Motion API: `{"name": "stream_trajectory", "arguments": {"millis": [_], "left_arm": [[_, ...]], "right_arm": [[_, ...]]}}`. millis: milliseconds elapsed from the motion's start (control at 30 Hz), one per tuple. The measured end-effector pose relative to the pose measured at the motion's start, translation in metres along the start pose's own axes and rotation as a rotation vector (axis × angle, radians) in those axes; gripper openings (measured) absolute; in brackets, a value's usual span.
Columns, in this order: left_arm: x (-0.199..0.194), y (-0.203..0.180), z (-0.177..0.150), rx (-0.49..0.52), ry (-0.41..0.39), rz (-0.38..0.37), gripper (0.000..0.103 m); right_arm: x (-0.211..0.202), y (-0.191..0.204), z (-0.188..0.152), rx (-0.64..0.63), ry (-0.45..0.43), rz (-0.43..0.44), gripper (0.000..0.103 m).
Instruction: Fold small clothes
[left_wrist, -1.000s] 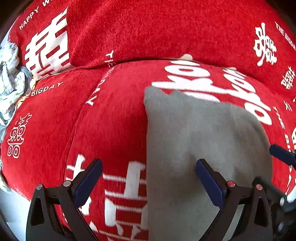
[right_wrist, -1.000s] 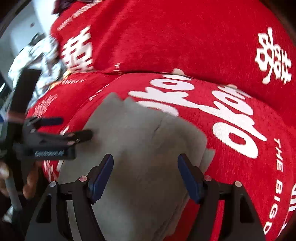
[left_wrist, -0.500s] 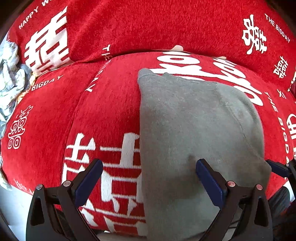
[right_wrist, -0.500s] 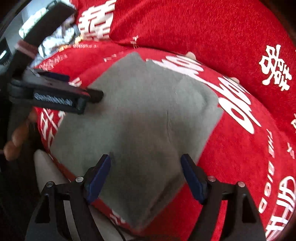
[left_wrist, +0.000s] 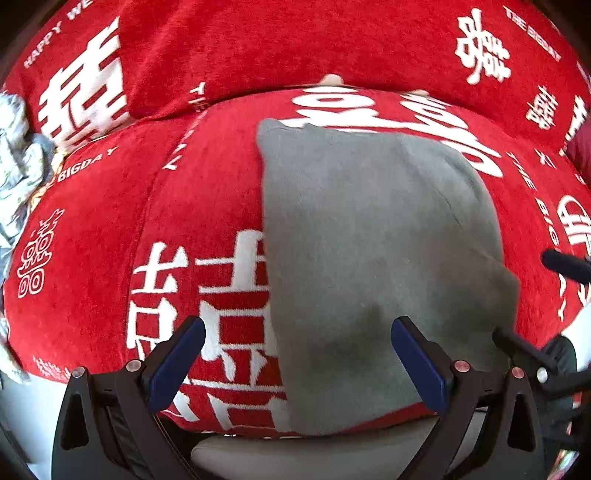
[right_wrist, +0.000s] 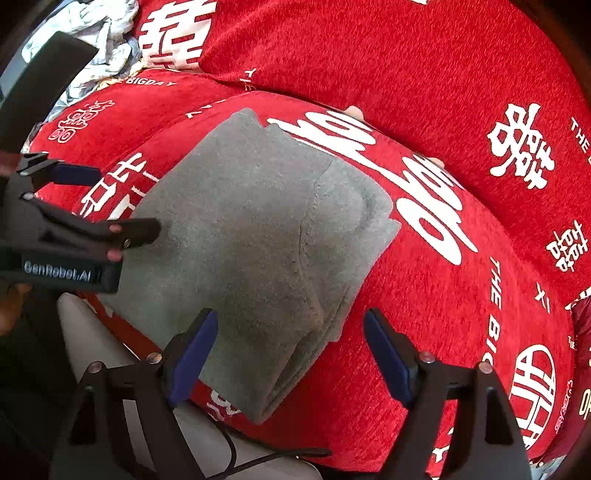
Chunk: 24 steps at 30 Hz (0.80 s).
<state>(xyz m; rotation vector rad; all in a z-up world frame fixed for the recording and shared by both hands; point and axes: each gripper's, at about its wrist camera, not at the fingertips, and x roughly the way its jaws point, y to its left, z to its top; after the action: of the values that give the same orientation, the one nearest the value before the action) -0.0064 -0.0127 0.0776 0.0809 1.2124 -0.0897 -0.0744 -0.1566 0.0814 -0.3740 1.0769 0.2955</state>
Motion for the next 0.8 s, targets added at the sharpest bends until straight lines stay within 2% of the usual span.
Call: {"name": "stream_trajectory", "arguments": {"millis": [100,800], "left_arm": [[0.0014,-0.0025,-0.0040,0.013,0.024,0.007,0.101],[0.0068,-0.0021,-0.0079,0.023,0.043,-0.019,0.101]], "right_arm": [[0.0042,-0.0018,-0.0007,0.013,0.018,0.005,0.084],[0.0112,-0.0004,0.0005,0.005,0.046,0.003,0.084]]}}
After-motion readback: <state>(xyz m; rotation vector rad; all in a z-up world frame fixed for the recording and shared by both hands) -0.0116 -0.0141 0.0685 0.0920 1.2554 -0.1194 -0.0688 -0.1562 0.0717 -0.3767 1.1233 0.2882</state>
